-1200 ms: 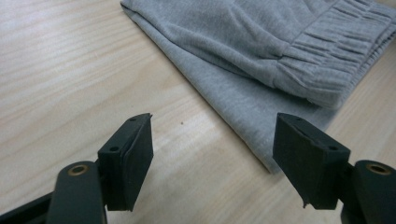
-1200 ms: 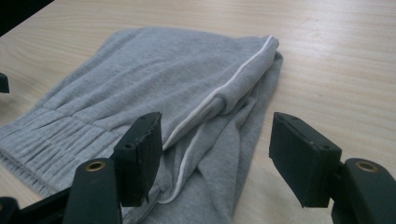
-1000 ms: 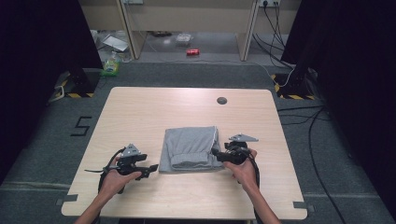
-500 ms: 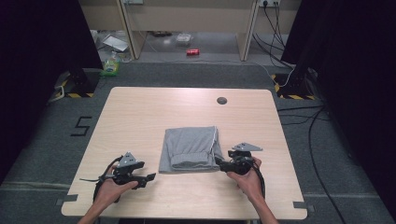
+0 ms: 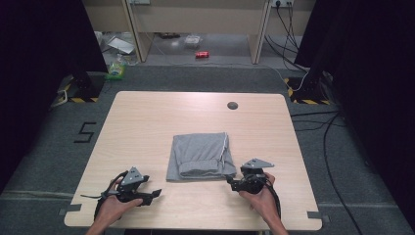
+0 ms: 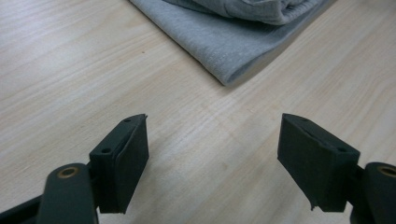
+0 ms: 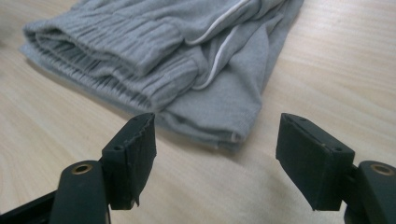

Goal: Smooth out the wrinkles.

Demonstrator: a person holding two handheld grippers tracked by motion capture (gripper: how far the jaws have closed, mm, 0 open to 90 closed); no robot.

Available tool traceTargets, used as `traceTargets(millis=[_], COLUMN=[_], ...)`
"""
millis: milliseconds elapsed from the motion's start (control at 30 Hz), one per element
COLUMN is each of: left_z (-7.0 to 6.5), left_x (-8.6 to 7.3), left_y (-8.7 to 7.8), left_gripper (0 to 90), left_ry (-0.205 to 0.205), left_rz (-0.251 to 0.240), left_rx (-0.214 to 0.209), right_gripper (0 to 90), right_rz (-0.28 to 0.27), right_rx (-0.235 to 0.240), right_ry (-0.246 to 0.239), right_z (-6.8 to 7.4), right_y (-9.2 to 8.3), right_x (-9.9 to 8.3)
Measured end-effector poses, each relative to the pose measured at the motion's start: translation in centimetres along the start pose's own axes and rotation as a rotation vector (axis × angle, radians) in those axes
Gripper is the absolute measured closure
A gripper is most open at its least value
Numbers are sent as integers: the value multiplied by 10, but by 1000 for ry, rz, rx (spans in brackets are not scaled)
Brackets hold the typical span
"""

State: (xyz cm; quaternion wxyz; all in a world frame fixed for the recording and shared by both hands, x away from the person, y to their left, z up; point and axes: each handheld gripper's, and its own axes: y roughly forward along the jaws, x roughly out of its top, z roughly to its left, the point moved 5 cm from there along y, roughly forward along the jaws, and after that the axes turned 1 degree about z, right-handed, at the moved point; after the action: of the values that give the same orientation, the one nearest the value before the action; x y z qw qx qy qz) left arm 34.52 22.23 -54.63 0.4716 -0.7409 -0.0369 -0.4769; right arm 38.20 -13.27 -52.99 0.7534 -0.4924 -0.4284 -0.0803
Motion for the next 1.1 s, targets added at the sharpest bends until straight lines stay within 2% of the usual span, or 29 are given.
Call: traceTargets(millis=[300,433,533,767,1100], left_z=[-5,-8,-10,-11,-11], left_x=[-8,-14,-17,-17,-17], left_y=[1,-1,-2,-1,-1], left_gripper=[177,163,146,131,125], left_ry=[11,58,58,55,62], left_rz=[23,25,14,10,12], left_rx=[4,47,47,48,41], right_gripper=[243,234,220,156,138], right_rz=[49,66,81,107,99], right_rx=[-18,-22,-35,-88,-83], right_ry=[-23,-21,-27,-122,-132], right_z=[3,2,2,6,7], right_y=[-4,-6,-6,-6,-4], right_x=[-15,-21,-25,-32,-32])
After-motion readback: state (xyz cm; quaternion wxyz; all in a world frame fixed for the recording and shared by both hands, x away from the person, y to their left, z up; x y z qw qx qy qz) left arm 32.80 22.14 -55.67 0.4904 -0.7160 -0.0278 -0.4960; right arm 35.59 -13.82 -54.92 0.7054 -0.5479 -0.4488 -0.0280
